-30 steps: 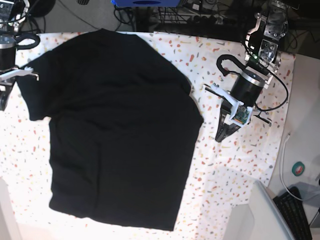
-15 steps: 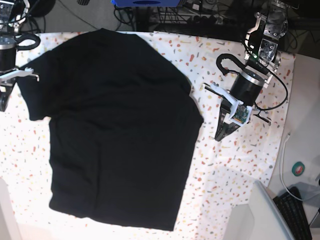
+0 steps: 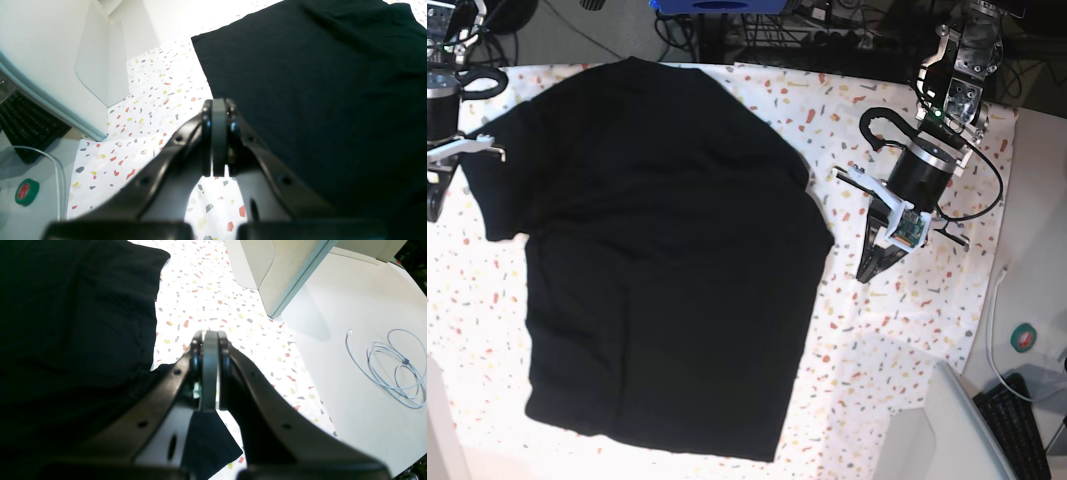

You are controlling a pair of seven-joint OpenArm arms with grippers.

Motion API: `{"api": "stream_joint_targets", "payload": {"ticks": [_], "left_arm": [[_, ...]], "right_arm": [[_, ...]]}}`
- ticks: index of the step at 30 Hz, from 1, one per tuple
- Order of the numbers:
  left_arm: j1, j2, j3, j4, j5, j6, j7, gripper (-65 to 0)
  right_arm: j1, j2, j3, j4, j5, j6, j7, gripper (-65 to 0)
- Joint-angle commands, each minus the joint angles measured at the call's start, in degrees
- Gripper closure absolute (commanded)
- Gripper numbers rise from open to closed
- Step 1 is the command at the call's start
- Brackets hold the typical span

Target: Layout the t-shirt on the table in an organized manner, then fold the t-shirt properly

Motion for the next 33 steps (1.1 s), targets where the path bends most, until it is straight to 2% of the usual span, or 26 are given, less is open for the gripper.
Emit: {"api": "stream_joint_targets", "payload": {"ticks": [1, 7, 15, 19, 22, 25, 29, 33], "left_arm": [[-0.2, -0.7, -0.3, 0.8, -0.3, 0.5, -1.5, 0.0], [-0.8, -0.6, -0.4, -2.8, -0.3, 0.5, -1.5, 0.0], [-1.3, -0.5, -0.4, -2.2, -0.3, 0.5, -1.0, 0.0], [-6.4, 1.4, 4.1, -9.0, 0.3, 0.5, -0.9, 0.0], [-11.6, 2.2, 8.8, -16.0, -0.2, 0.5, -0.9, 0.0], [-16.9, 4.5, 12.2, -22.7, -0.2, 0.5, -0.9, 0.0], [-23.1, 8.9, 14.9, -32.4, 0.3, 0.5, -0.9, 0.0], [-25.1, 10.2, 17.7, -38.7, 0.3, 0.7, -0.9, 0.0]], "right_arm": [[-0.1, 0.5, 0.3, 0.9, 0.2, -0.3, 1.8, 0.0], [1.7, 0.5, 0.2, -3.6, 0.2, -0.3, 1.8, 0.0], [3.5, 0.5, 0.1, -7.4, 0.2, -0.3, 1.2, 0.0], [7.2, -0.1, 0.4, -13.8, 0.2, -0.3, -6.5, 0.0], [7.2, -2.9, 0.3, -12.3, 0.3, -0.3, -12.2, 0.0], [8.5, -5.8, 0.1, -12.2, 0.2, -0.3, -20.3, 0.0], [11.2, -6.4, 0.1, -12.4, 0.2, -0.3, -31.2, 0.0], [12.4, -5.9, 0.3, -14.1, 0.2, -0.3, -35.3, 0.0]]}}
